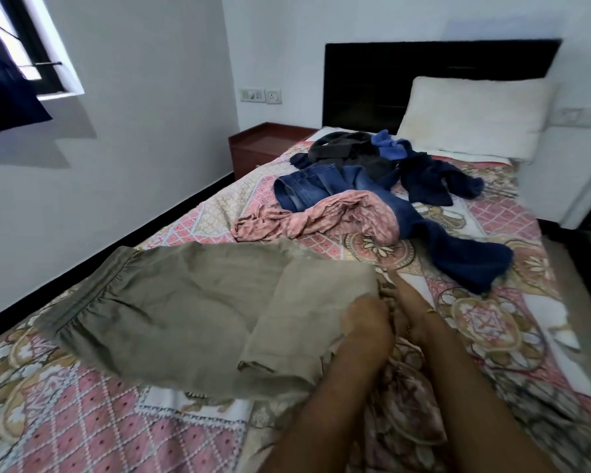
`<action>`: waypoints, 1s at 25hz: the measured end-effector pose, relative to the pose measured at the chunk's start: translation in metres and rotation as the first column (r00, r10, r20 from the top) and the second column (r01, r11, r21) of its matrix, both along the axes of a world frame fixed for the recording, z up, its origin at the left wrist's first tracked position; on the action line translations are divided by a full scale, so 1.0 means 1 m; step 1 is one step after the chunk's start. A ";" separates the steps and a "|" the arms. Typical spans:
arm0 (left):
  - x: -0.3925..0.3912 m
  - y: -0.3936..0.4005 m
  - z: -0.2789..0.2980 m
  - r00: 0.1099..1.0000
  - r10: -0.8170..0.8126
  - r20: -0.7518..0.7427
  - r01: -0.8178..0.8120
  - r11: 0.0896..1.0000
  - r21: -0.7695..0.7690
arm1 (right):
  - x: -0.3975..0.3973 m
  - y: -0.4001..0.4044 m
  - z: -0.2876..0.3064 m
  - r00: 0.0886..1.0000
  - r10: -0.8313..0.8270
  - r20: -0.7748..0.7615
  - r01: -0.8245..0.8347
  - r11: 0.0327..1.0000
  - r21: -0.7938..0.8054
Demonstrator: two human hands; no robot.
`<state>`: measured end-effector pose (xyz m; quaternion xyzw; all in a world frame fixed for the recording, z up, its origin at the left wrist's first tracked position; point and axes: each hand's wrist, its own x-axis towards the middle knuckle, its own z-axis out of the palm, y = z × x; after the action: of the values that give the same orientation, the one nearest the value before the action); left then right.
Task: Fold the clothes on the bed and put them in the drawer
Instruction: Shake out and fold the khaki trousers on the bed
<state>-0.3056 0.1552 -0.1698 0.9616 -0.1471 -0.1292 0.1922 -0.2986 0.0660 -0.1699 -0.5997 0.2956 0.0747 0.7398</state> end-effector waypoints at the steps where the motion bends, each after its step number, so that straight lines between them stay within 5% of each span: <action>1: -0.011 -0.011 -0.014 0.998 -0.014 -0.062 0.019 0.998 0.067 | -0.009 -0.008 -0.004 0.999 0.003 -0.042 -0.003 1.000 -0.011; 3: -0.019 -0.020 -0.023 0.991 -0.050 -0.123 0.063 0.993 0.103 | -0.015 -0.018 -0.019 0.996 0.009 -0.090 -0.016 0.997 -0.073; 5: -0.009 -0.016 -0.012 0.995 -0.038 -0.088 0.040 0.999 0.020 | -0.003 -0.025 -0.031 0.997 0.007 -0.078 -0.032 0.949 -0.313; 8: 0.020 0.013 0.005 0.990 0.111 0.088 -0.109 0.994 -0.028 | 0.028 -0.019 -0.030 0.997 0.075 0.029 -0.018 0.559 -0.829; 12: 0.062 0.057 -0.040 0.968 0.202 0.152 -0.209 0.977 0.033 | 0.087 0.021 -0.032 0.907 0.398 0.136 0.003 0.318 -0.948; 20: 0.096 0.064 -0.067 0.945 0.289 0.154 -0.290 0.957 -0.012 | 0.208 0.071 -0.071 0.891 0.453 -0.029 -0.168 0.270 -0.948; 25: 0.109 0.073 -0.058 0.852 0.522 0.047 -0.500 0.836 -0.226 | 0.234 0.082 -0.059 0.831 0.555 0.029 -0.351 0.565 -0.747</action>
<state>-0.1966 0.2279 -0.2280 0.9462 0.0926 -0.0058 0.3099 -0.0642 0.1483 -0.2292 -0.8980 0.0347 0.0635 0.4340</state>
